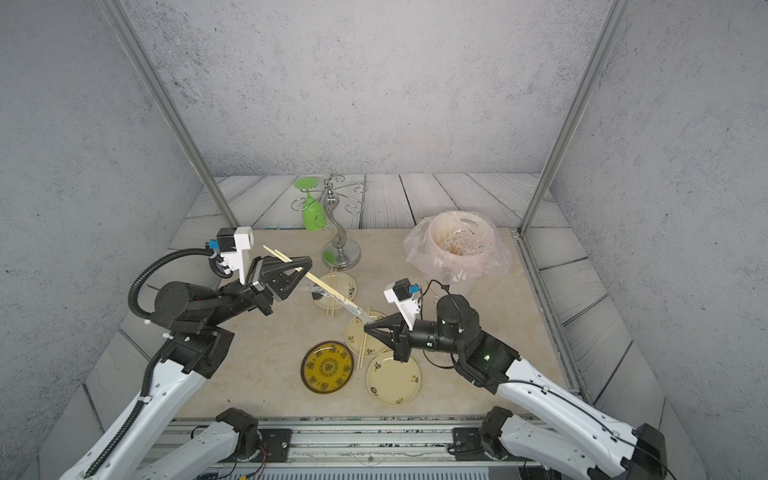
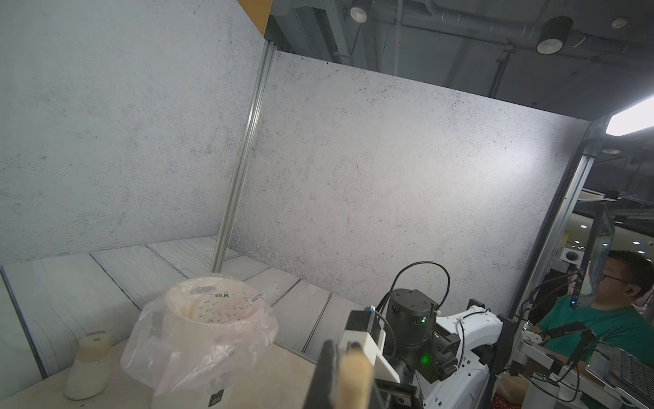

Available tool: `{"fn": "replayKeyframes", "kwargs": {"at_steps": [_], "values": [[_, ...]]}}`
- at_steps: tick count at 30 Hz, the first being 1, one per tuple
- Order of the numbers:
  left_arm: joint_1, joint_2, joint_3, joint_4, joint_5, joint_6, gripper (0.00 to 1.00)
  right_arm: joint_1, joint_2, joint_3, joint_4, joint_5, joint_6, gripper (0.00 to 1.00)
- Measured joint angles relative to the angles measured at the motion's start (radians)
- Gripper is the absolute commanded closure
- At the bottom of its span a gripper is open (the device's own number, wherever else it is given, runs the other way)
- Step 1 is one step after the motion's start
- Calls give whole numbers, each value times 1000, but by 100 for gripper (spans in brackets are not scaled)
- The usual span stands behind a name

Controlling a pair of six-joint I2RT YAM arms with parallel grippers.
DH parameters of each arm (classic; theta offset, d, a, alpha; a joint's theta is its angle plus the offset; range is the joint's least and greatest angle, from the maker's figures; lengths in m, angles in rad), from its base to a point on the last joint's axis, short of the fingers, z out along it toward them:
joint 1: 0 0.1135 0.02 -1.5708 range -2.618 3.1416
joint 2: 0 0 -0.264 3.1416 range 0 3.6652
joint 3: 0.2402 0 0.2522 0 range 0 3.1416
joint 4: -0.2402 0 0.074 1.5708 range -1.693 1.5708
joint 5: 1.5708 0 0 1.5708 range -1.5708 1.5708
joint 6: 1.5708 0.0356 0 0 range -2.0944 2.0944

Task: Remove the packaging of disposable chopsticks
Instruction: Remove the packet bag from the disposable chopsticks, then place the packet bag in the trash bin.

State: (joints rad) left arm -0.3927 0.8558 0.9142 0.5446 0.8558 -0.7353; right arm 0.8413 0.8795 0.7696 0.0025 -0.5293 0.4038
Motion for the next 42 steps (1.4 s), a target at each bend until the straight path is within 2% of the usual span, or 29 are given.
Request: {"fn": "replayKeyframes", "kwargs": {"at_steps": [1, 2, 3, 4, 5, 9, 12, 14, 18, 21, 27, 32, 35, 37, 42], "values": [[2, -3, 0, -2, 0, 2, 100, 0, -8, -5, -24, 14, -10, 98], [3, -5, 0, -3, 0, 5, 100, 0, -13, -6, -44, 26, -19, 81], [4, -5, 0, -4, 1, 7, 100, 0, -16, -5, -68, 39, -32, 57], [5, -3, 0, -6, 1, 9, 100, 0, -18, 3, -100, 55, -50, 41], [5, -1, 0, -8, 1, 11, 100, 0, -16, 15, -134, 67, -70, 33], [5, 15, 0, -19, 3, 13, 100, 0, 6, 130, -273, 121, -171, 18], [5, 23, 0, -28, 4, 17, 100, 0, 17, 222, -336, 157, -259, 17], [5, 24, 0, -36, 4, 21, 100, 0, 26, 266, -366, 186, -308, 20], [5, 31, 1, -40, 4, 24, 100, 0, 72, 328, -427, 206, -401, 34], [5, 46, 1, -40, 4, 23, 100, 0, 140, 373, -477, 197, -442, 37], [5, 68, 1, -40, 4, 16, 100, 0, 217, 409, -508, 182, -474, 60], [5, 69, 1, -39, 4, 10, 100, 0, 217, 410, -499, 176, -479, 67], [5, 69, 1, -37, 4, 5, 100, 0, 217, 409, -479, 172, -485, 83], [5, 69, 1, -35, 4, 5, 100, 0, 217, 407, -464, 164, -492, 100], [5, 64, 1, -55, -6, 29, 100, 0, 209, 402, -453, 200, -480, 100]]}}
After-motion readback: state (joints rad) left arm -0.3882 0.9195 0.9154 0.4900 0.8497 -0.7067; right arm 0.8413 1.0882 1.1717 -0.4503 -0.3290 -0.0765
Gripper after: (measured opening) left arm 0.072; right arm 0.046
